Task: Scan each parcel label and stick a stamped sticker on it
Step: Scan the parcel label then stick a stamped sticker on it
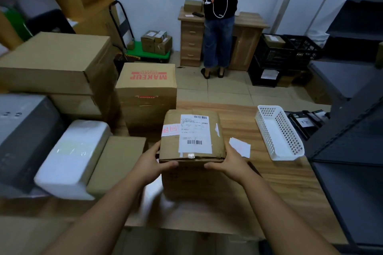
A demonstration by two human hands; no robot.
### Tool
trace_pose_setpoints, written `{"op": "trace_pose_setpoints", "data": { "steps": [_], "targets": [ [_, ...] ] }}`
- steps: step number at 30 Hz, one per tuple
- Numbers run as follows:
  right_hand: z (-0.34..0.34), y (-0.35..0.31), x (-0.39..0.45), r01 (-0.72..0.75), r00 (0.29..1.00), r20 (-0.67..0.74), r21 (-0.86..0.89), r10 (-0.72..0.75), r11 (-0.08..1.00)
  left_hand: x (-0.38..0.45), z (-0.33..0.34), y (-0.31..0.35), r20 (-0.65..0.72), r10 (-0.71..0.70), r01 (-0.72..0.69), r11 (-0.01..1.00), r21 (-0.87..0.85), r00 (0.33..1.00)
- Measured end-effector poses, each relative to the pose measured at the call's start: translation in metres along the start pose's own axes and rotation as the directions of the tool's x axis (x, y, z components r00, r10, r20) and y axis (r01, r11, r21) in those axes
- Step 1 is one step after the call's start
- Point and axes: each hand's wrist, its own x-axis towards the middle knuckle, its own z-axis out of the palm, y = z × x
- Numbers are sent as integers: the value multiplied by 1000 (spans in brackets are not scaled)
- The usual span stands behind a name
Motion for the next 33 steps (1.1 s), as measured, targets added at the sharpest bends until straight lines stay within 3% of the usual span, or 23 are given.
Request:
{"op": "trace_pose_setpoints", "data": {
  "steps": [7,13,24,29,33],
  "targets": [
    [-30,12,-11,243,967,-85,25,-240,970,-46,28,39,-218,120,-115,993,33,969],
    [-46,-36,-42,480,871,-113,-4,-477,877,-111,15,86,-454,281,-224,959,176,846],
    [10,-135,-140,719,695,-68,80,-716,691,-267,-52,104,-636,432,-308,902,304,639],
    [112,-186,-213,768,616,127,122,-778,628,-409,-88,59,-800,345,-174,939,298,491],
    [219,-223,-290,818,419,319,274,-850,506,-542,-107,7,-921,227,55,965,257,316]
  ]
}}
